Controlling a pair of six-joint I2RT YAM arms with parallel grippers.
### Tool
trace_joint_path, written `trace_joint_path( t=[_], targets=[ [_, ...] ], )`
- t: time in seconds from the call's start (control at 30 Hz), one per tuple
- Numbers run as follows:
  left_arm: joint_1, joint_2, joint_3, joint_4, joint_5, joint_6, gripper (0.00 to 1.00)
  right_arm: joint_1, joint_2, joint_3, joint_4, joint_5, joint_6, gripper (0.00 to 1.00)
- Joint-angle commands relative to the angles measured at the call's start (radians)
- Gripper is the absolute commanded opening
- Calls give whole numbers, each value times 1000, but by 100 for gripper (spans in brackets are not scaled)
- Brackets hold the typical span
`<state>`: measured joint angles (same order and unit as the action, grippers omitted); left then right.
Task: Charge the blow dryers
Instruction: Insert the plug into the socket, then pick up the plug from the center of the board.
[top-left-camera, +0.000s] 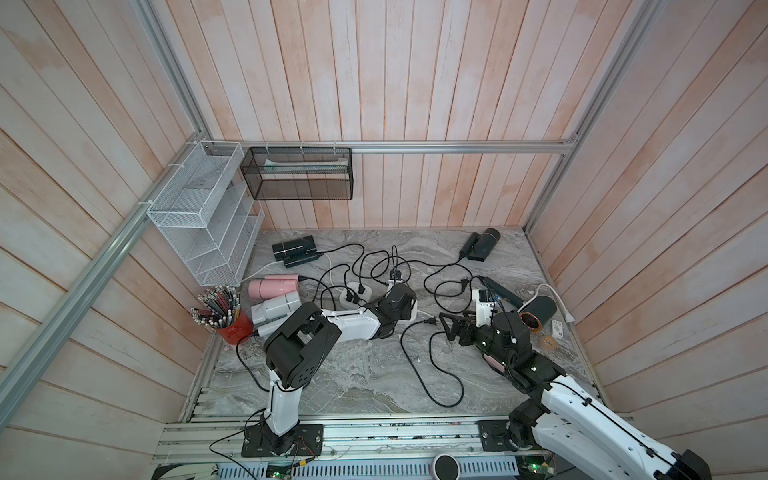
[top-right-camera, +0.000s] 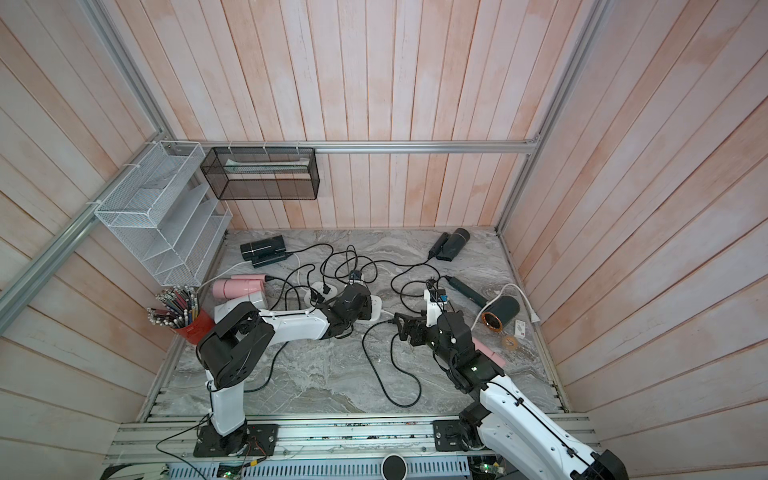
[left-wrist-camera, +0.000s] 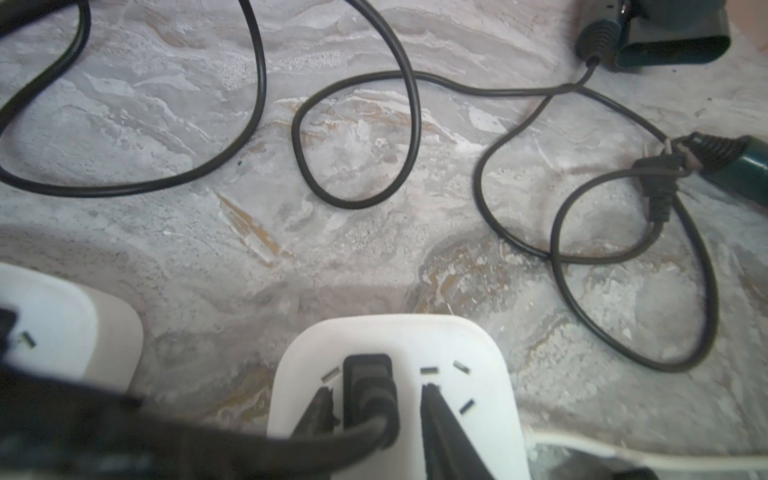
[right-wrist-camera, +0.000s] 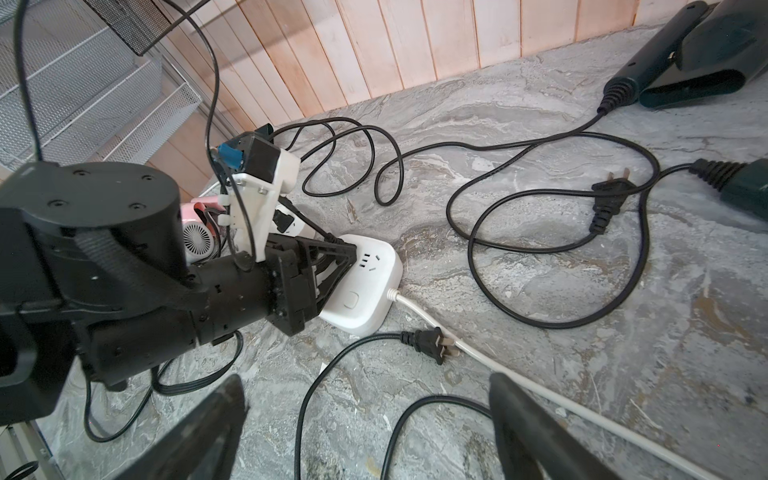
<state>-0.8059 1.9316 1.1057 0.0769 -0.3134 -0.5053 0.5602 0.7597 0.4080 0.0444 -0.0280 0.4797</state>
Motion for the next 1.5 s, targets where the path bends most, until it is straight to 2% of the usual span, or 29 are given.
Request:
trace_joint_path(
  t=[0.0,0.2,0.4,0.53,0.7,0.8,1.03,1.4,1.47],
  targets=[
    [-4,-82,-42,-43,66,-10,39,-6,17,20,-5,-18,-1,91],
    [2,-240,-134,-13,140,-38,40,-77,88,69,-23,-75,-12,85],
    [27,-356,-204,14,277,-74,40,-206,186,155,-66,-107,-36,71],
    [38,-427,-278,54,326,-129,40,-294,283,219,-99,-110,-30,64],
    [80,-506,-360,121,403,-175,43,-358,432,299,-121,-88,-38,61],
    [92,-518,-383,138,445,-190,43,-387,513,338,-110,-70,-47,57],
    [92,-491,-444,200,552,-226,43,-453,720,430,-91,-65,-56,41],
    [70,-405,-513,279,569,-289,43,-468,908,520,-36,-88,-41,37],
    [70,-386,-514,299,572,-295,43,-468,920,526,-16,-99,-42,31]
  ],
)
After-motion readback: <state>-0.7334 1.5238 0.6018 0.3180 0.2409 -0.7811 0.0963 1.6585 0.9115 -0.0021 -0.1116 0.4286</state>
